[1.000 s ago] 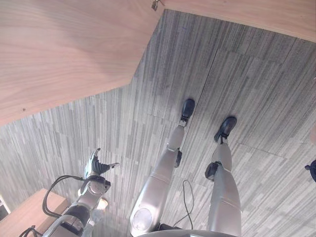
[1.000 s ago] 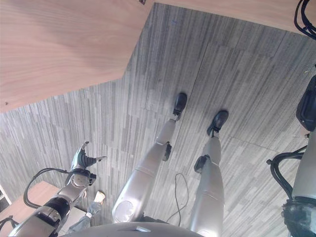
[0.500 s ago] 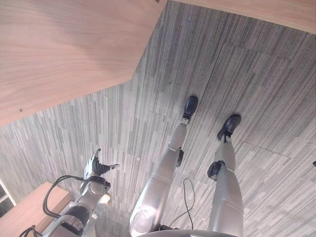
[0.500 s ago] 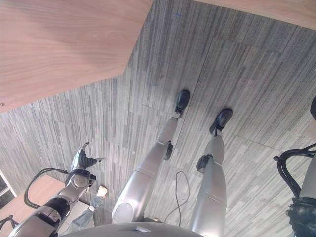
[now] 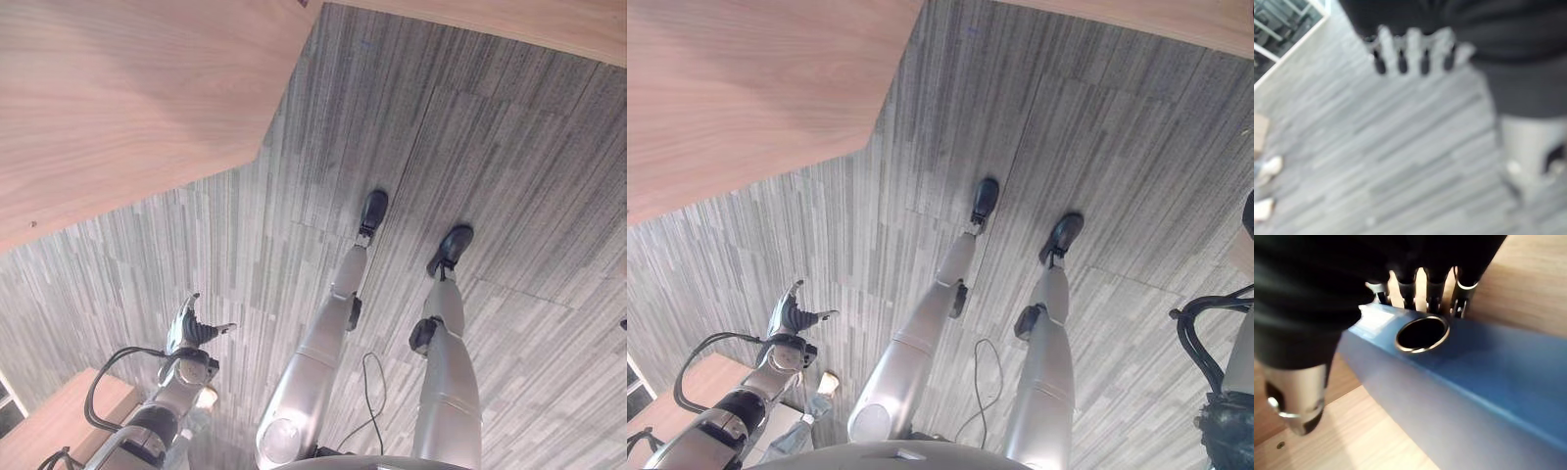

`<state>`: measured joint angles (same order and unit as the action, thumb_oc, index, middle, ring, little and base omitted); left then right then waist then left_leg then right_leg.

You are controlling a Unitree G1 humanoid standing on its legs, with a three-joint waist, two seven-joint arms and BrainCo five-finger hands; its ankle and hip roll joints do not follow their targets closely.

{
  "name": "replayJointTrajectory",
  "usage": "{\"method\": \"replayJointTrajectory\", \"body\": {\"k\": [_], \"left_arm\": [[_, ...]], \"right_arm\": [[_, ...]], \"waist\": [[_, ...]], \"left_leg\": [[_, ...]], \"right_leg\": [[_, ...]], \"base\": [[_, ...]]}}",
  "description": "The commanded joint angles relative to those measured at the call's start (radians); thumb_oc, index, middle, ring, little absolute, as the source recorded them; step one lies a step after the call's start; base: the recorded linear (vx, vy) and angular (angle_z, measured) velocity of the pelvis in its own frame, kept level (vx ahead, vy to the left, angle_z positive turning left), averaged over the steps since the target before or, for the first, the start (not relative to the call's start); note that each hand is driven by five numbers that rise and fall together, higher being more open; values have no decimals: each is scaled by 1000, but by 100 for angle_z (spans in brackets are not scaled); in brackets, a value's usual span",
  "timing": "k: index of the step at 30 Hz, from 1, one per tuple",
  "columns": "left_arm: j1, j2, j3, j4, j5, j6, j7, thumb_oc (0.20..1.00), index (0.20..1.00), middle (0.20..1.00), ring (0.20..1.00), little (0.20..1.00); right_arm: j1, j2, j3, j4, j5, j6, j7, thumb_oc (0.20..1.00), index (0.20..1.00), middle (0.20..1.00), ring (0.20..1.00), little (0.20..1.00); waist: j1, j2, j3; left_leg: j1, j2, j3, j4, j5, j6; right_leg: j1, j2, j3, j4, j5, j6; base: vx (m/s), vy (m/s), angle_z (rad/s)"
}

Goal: Put the empty folder in the office cabinet

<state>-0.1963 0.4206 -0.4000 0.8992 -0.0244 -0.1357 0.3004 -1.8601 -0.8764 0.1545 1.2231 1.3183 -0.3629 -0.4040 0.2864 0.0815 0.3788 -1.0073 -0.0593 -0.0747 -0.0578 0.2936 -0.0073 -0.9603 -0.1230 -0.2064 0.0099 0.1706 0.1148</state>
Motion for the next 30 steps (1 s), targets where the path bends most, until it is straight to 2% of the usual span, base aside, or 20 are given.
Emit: {"method": "replayJointTrajectory", "body": {"k": [1,11,13,14,15,16,17,18,19,20,21,22,23,24,29,30], "left_arm": [[122,25,-2,104,-15,14,12,1000,1000,1000,1000,1000],[105,28,-5,119,-19,16,10,1000,1000,1000,1000,1000],[84,33,-17,132,-14,23,7,1000,1000,1000,1000,1000],[81,30,-17,133,-15,22,7,1000,1000,1000,1000,1000],[47,41,-37,159,-2,31,9,1000,1000,1000,1000,1000],[33,35,-43,170,1,32,10,1000,1000,1000,1000,1000],[28,31,-42,173,1,31,11,1000,1000,1000,1000,1000],[2,22,-54,201,1,36,12,1000,1000,1000,1000,1000],[-21,20,-63,212,0,39,12,1000,1000,1000,1000,1000],[-46,16,-72,222,1,41,13,1000,1000,1000,1000,1000],[-50,13,-72,224,1,41,14,1000,1000,1000,1000,1000],[-69,9,-82,227,0,45,17,1000,1000,1000,1000,1000],[-71,7,-83,228,0,45,18,1000,1000,1000,1000,1000],[-77,6,-84,230,0,46,20,1000,1000,1000,1000,1000],[-76,-2,-82,233,-10,47,22,1000,1000,1000,1000,1000],[-73,-1,-79,232,-11,47,23,1000,1000,1000,1000,1000]], "right_arm": [[143,3,133,31,-10,-24,4,1000,1000,1000,1000,1000],[139,11,151,61,-45,16,-8,1000,1000,1000,1000,1000],[118,12,195,160,-92,103,-31,1000,1000,1000,1000,1000],[106,11,203,169,-92,107,-28,1000,1000,1000,1000,1000],[73,25,248,243,-140,191,-46,1000,1000,1000,1000,1000],[48,28,276,274,-167,221,-49,1000,1000,1000,1000,1000],[35,27,285,281,-167,224,-47,1000,1000,1000,1000,1000],[10,35,335,336,-243,297,-52,1000,1000,1000,1000,1000],[6,43,348,366,-273,328,-51,1000,1000,1000,1000,1000],[-5,48,366,395,-311,356,-52,1000,1000,1000,1000,1000],[-13,47,371,400,-313,358,-50,1000,1000,1000,1000,1000],[-13,54,392,433,-380,401,-58,1000,1000,1000,1000,1000],[-17,53,394,435,-381,402,-56,1000,1000,1000,1000,1000],[-18,55,405,445,-404,414,-59,1000,1000,1000,1000,1000],[-29,47,430,446,-417,433,-51,1000,1000,1000,1000,1000],[-30,43,438,441,-417,435,-47,366,366,366,366,366]], "waist": [[31,-86,-206],[13,-96,-198],[3,-105,-198],[4,-103,-196],[-10,-116,-199],[-14,-118,-196],[-14,-114,-193],[-27,-126,-201],[-32,-127,-194],[-37,-129,-192],[-36,-128,-189],[-40,-131,-187],[-40,-129,-186],[-42,-133,-192],[-39,-132,-180],[-39,-133,-177]], "left_leg": [[77,1,4,-29,-151,-127],[85,10,6,-29,-152,-127],[88,13,10,-29,-151,-129],[88,13,10,-29,-151,-129],[93,17,12,-29,-155,-130],[93,17,14,-29,-155,-130],[91,16,14,-29,-152,-130],[103,24,12,-29,-176,-135],[95,21,17,-29,-153,-133],[95,22,18,-29,-153,-133],[94,22,18,-29,-153,-133],[92,21,18,-29,-151,-133],[92,21,18,-29,-151,-133],[100,24,12,-29,-175,-136],[102,23,12,-29,-174,-139],[103,23,12,-29,-174,-139]], "right_leg": [[75,-49,9,-97,-42,91],[77,-45,10,-97,-36,90],[79,-43,12,-97,-33,88],[79,-43,13,-97,-33,88],[82,-39,15,-97,-33,86],[82,-38,16,-97,-31,85],[80,-39,16,-97,-29,85],[92,-34,27,-97,-51,87],[83,-36,16,-97,-29,82],[83,-36,15,-97,-27,82],[83,-36,15,-97,-27,82],[83,-36,13,-97,-25,82],[83,-36,12,-97,-25,82],[92,-34,21,-97,-48,87],[96,-37,13,-97,-44,88],[97,-38,12,-97,-43,88]], "base": [[0,0,0],[0,0,0],[0,0,0],[0,0,0],[0,0,0],[0,0,0],[55,-24,1],[0,0,0],[0,0,0],[-71,21,-2],[-11,-4,-3],[0,0,0],[55,-27,1],[60,-23,1],[12,-4,0],[0,0,0]]}}
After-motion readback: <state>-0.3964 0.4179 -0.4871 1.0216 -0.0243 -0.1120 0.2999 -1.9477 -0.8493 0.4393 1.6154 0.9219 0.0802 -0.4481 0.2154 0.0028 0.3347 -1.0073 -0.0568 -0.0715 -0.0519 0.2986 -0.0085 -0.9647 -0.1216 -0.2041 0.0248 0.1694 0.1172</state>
